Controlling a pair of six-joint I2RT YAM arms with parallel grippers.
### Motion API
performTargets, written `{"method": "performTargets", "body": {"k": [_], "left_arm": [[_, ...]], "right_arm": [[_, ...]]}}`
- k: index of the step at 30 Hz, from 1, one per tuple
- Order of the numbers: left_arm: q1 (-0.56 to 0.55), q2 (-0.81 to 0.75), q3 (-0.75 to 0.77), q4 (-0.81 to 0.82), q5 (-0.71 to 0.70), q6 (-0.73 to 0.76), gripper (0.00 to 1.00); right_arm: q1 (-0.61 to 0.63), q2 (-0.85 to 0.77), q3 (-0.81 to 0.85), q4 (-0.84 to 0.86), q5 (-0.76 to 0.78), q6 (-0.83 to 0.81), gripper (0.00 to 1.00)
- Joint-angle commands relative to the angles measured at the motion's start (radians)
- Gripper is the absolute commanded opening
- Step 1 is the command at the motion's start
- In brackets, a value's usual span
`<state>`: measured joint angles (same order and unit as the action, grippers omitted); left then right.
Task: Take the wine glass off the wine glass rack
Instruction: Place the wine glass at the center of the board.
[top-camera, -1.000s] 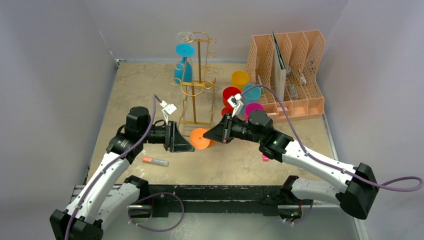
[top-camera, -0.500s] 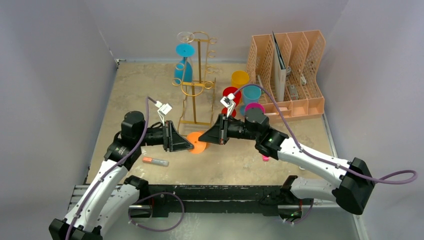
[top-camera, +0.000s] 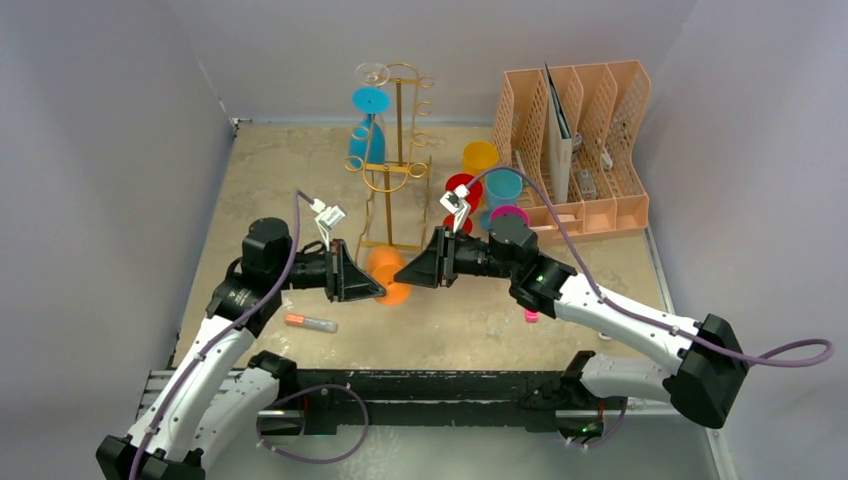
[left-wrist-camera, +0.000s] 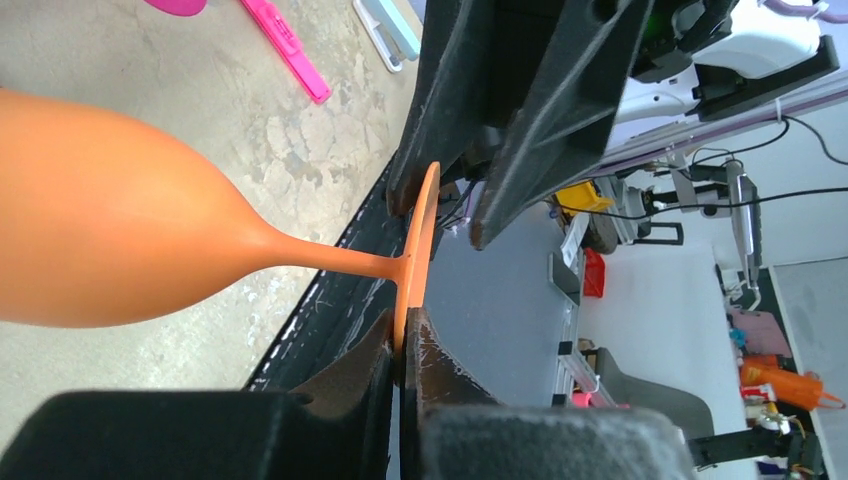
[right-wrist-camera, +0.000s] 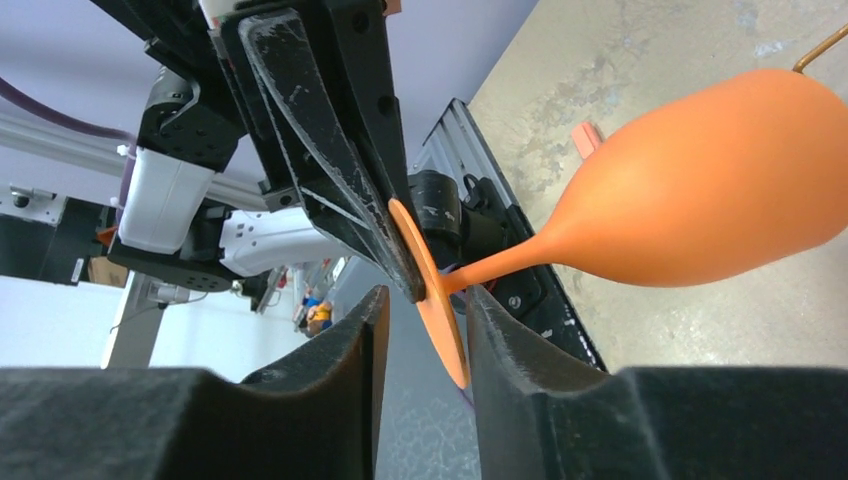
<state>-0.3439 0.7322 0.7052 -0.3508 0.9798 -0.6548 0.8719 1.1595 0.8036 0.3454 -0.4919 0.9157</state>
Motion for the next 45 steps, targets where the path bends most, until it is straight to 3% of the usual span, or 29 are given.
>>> {"method": "performTargets", "body": {"k": [1, 6, 7, 11, 15, 19, 24, 28, 35, 37, 39, 42, 45], "left_arm": [[-0.003, -0.026, 0.026, -0.025, 0.026, 0.106, 0.00], [-0.003, -0.077, 0.012, -0.093, 0.081, 0.245, 0.00], [-0.003, -0.087, 0.015, -0.118, 0.100, 0.281, 0.00], [-0.003, -0.158, -0.041, 0.033, 0.185, 0.259, 0.00], [-0.003, -0.195, -0.035, 0.060, 0.212, 0.336, 0.00], [-0.003, -0.196, -0.011, 0.025, 0.256, 0.463, 0.00], [-0.003, -0.150, -0.009, 0.072, 0.304, 0.548, 0.00], [-0.003, -0.124, -0.016, 0.126, 0.488, 0.686, 0.00], [-0.003, -0.080, -0.015, 0.089, 0.485, 0.810, 0.00], [-0.003, -0.057, 0.006, 0.018, 0.477, 0.887, 0.00], [-0.003, -0.042, 0.045, -0.161, 0.489, 1.077, 0.00], [-0.003, -0.021, 0.092, -0.364, 0.499, 1.252, 0.00], [-0.003, 0.007, 0.110, -0.470, 0.647, 1.419, 0.00]], "right_arm": [[0.006, -0.026, 0.079, 0.007, -0.024, 0.007, 0.42], [0.005, -0.103, 0.196, -0.273, 0.031, -0.120, 0.53], [0.005, -0.123, 0.214, -0.327, 0.073, -0.157, 0.54], [0.005, -0.223, 0.205, -0.504, 0.289, -0.228, 0.58], [0.005, -0.271, 0.196, -0.648, 0.516, -0.247, 0.62], [0.002, -0.260, 0.219, -0.784, 0.629, -0.210, 0.65], [-0.045, -0.247, 0.208, -0.733, 0.507, -0.186, 0.65], [-0.166, -0.217, 0.222, -0.694, 0.253, -0.139, 0.62], [-0.292, -0.191, 0.248, -0.617, -0.024, -0.134, 0.60], [-0.309, -0.202, 0.251, -0.630, -0.012, -0.152, 0.59], [-0.323, -0.206, 0.255, -0.645, 0.004, -0.170, 0.59], [-0.334, -0.177, 0.261, -0.588, -0.087, -0.166, 0.61], [-0.335, -0.122, 0.287, -0.555, -0.194, -0.162, 0.64]]}}
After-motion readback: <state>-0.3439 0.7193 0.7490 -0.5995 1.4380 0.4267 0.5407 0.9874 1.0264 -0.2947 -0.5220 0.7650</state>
